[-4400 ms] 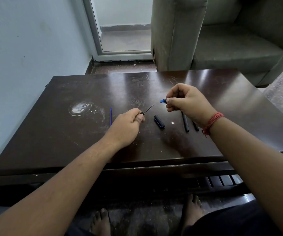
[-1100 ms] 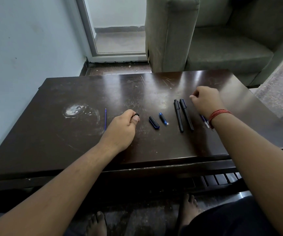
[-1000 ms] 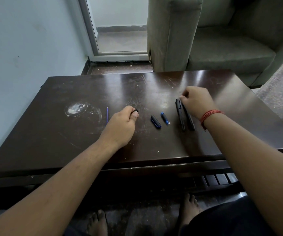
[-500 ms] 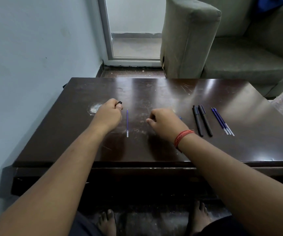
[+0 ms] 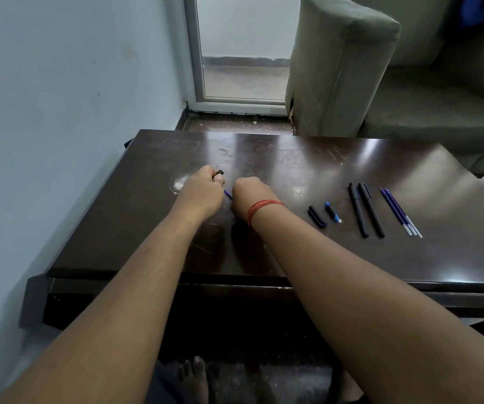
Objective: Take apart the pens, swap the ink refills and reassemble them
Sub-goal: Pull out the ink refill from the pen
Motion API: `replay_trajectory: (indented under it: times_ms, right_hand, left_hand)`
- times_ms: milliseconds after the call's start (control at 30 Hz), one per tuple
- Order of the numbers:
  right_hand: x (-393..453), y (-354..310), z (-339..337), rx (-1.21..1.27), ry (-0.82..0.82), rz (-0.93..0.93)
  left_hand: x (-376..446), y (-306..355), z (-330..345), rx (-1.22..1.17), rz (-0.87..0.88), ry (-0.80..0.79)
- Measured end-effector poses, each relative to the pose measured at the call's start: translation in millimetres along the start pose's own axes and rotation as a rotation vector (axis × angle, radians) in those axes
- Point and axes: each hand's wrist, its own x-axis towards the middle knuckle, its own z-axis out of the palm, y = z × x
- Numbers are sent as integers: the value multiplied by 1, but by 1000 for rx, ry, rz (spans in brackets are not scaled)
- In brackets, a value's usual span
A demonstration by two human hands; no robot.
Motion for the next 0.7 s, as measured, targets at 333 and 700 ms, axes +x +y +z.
replay_trajectory:
  times_ms: [333, 700]
  right_hand:
    - [3, 6, -4, -381, -31, -206]
    - [-7, 34, -22, -212, 15, -171]
  left_hand:
    - [-3, 4, 0, -44, -3, -7]
    - [-7, 8, 12, 28, 39, -50]
